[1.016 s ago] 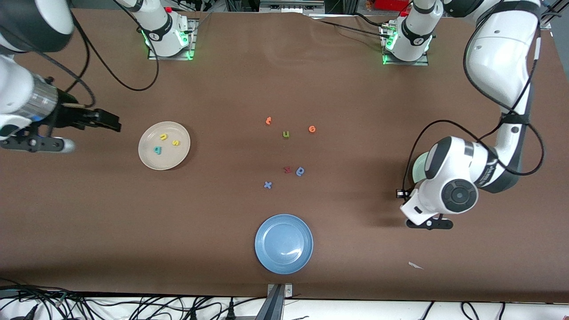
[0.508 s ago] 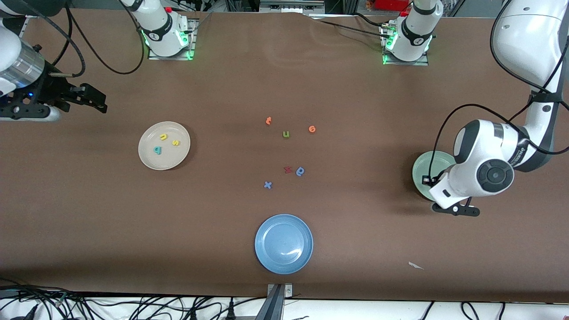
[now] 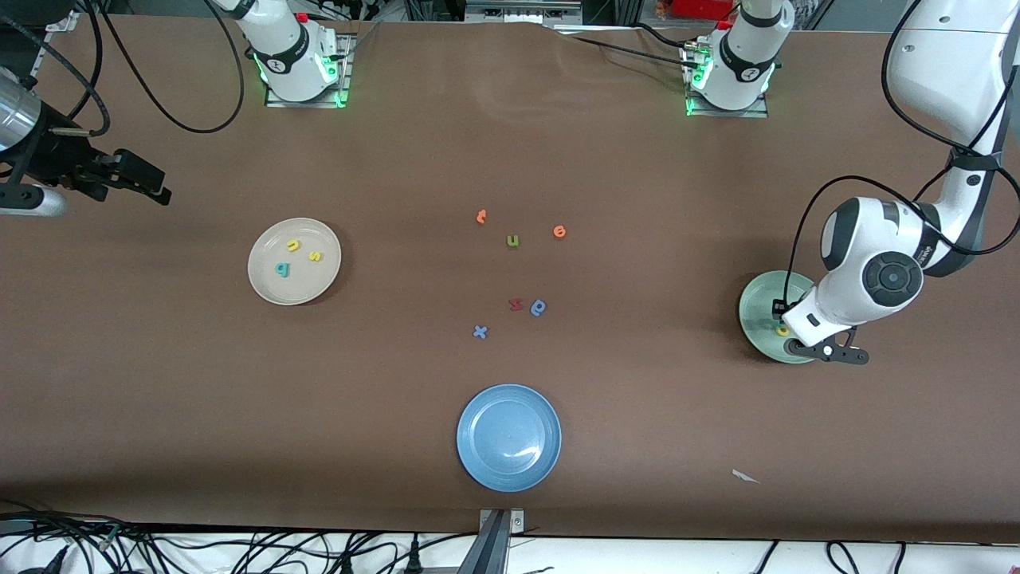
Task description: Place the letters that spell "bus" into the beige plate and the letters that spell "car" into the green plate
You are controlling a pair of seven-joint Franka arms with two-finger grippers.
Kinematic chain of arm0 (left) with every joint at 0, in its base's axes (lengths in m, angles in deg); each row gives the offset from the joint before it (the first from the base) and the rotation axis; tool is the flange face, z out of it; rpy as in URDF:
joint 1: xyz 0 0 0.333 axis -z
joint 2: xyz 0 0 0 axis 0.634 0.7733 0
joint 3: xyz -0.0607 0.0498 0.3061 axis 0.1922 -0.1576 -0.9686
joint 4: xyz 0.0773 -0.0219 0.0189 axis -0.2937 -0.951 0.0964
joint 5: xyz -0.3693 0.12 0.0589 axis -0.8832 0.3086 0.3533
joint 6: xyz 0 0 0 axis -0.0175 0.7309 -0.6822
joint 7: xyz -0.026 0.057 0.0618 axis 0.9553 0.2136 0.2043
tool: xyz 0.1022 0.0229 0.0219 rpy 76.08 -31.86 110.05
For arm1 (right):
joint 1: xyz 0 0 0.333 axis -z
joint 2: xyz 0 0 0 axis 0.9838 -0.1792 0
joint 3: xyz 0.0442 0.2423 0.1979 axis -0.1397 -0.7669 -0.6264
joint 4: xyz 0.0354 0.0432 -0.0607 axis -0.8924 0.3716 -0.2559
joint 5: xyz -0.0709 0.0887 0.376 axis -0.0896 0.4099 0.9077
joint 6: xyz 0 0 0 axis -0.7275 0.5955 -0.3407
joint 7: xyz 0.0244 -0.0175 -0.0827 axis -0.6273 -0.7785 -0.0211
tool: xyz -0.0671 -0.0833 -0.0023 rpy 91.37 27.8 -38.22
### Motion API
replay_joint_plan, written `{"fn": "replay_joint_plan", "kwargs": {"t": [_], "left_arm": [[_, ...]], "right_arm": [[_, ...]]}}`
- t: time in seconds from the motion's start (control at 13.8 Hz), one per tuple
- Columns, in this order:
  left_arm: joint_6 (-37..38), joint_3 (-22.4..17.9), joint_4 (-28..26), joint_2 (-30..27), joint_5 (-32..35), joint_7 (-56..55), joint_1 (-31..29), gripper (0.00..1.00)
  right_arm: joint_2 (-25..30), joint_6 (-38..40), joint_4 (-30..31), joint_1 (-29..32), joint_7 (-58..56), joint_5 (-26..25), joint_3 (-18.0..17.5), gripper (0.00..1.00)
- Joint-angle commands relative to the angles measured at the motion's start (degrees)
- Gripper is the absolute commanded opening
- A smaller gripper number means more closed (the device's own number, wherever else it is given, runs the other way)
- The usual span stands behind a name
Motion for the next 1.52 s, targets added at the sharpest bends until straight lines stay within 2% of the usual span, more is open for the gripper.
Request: {"fn": "replay_joint_plan", "kwargs": {"t": [0.0,0.22,0.29,0.44,0.58,0.73,0.94,1.02,1.23,1.45], "left_arm": [[0.03,-0.87,-1.09,-2.66,-1.05,1.29,1.48,1.0],[0.29,-2.1,-0.74,-6.69,-2.01,1.2,4.12,1.0],[1.77,-3.32,-1.17,-8.71,-5.07,1.29,5.61,1.0],[8.52,-6.49,-0.92,-13.27,-9.56,1.99,8.69,1.0],[14.85,-6.59,-0.21,-17.93,-10.9,2.7,9.31,1.0],[21.61,-6.68,3.11,-21.02,-12.38,2.61,9.58,1.0],[32.78,-7.47,11.72,-22.34,-14.23,4.53,9.84,1.0],[34.9,-7.64,13.05,-23.22,-15.72,5.85,10.1,1.0],[35.36,-11.68,13.15,-26.21,-17.58,8.05,12.03,1.0],[35.18,-12.3,12.97,-28.4,-17.67,8.67,12.21,1.0]], "right_arm": [[0.59,0.53,-0.65,-0.43,0.21,-0.96,0.35,1.0],[-0.02,0.53,-0.65,-0.43,-0.31,-0.87,0.97,1.0],[-0.02,0.53,-0.74,-0.43,-0.41,-1.48,0.97,1.0],[-0.29,0.53,-0.74,-0.34,-0.49,-1.58,1.06,1.0],[-0.29,0.62,-0.74,-0.34,-0.41,-1.75,1.06,1.0],[-0.2,0.62,-0.74,-0.34,-0.49,-1.93,1.06,1.0],[-0.2,0.62,-0.65,-0.34,-0.49,-1.93,1.06,1.0],[-0.2,0.71,-0.74,-0.34,-0.49,-1.93,0.97,1.0],[-0.29,0.62,-0.74,-0.43,-0.49,-2.02,0.97,1.0],[-0.29,0.62,-0.74,-0.43,-0.41,-2.45,0.88,1.0]]}}
